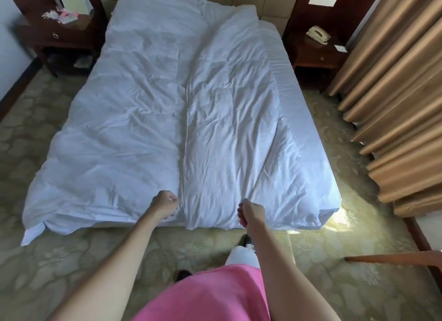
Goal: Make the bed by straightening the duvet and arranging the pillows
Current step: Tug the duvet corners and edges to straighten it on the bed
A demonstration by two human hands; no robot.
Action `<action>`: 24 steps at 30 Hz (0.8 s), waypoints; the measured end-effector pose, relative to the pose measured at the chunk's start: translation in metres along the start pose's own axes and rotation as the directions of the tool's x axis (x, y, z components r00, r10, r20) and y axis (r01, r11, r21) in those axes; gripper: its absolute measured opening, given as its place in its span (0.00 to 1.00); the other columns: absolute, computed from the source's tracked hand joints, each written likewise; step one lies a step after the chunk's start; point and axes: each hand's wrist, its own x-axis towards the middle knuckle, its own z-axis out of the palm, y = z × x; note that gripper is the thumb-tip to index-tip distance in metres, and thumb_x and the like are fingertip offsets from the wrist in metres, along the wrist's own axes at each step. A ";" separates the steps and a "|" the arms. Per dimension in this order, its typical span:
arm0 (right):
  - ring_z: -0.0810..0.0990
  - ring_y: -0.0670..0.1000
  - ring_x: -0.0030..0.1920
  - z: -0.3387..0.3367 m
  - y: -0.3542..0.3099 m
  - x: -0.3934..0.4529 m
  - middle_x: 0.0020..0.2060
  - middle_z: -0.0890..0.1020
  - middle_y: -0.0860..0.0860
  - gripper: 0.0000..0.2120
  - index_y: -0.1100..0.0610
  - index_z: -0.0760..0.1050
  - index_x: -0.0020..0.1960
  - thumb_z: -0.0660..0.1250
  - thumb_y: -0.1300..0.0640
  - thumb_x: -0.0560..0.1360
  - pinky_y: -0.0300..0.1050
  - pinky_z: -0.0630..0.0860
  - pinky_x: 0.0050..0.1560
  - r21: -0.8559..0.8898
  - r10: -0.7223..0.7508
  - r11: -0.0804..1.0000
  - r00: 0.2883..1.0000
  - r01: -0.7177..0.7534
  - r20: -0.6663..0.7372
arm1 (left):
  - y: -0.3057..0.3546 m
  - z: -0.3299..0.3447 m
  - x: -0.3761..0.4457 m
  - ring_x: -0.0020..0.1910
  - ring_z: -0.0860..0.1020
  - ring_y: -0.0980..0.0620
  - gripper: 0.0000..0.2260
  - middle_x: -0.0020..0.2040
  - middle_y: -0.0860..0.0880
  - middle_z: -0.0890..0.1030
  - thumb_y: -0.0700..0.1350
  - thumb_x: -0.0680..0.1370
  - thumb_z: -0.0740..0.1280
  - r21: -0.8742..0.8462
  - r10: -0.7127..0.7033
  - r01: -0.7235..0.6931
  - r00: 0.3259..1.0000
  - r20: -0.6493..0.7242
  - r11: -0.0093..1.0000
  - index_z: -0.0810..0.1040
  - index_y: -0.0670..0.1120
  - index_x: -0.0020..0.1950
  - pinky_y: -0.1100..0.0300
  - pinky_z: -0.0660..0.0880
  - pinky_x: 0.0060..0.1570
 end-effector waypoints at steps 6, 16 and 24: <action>0.63 0.53 0.28 0.027 0.007 -0.022 0.27 0.66 0.55 0.13 0.54 0.63 0.29 0.63 0.57 0.69 0.44 0.61 0.32 -0.384 -0.228 0.896 0.973 0.224 0.037 | -0.007 -0.015 -0.013 0.34 0.82 0.51 0.10 0.42 0.44 0.83 0.41 0.80 0.61 0.033 0.082 -0.083 0.996 0.023 0.996 0.79 0.37 0.50 0.62 0.75 0.33; 0.54 0.50 0.30 0.118 -0.043 -0.042 0.26 0.57 0.49 0.20 0.53 0.54 0.29 0.61 0.69 0.68 0.42 0.51 0.29 -0.505 -0.461 0.705 0.863 0.498 0.208 | -0.023 -0.087 -0.003 0.33 0.83 0.49 0.10 0.40 0.44 0.85 0.41 0.79 0.60 0.035 0.138 -0.136 0.988 -0.063 0.990 0.80 0.40 0.46 0.65 0.70 0.28; 0.53 0.49 0.30 0.295 -0.056 -0.065 0.26 0.56 0.49 0.21 0.53 0.54 0.29 0.62 0.71 0.67 0.43 0.49 0.31 -0.400 -0.447 0.729 0.829 0.555 0.335 | -0.081 -0.232 0.028 0.37 0.84 0.46 0.10 0.40 0.44 0.84 0.40 0.78 0.59 -0.013 0.048 -0.051 0.979 -0.197 0.999 0.79 0.41 0.44 0.54 0.81 0.41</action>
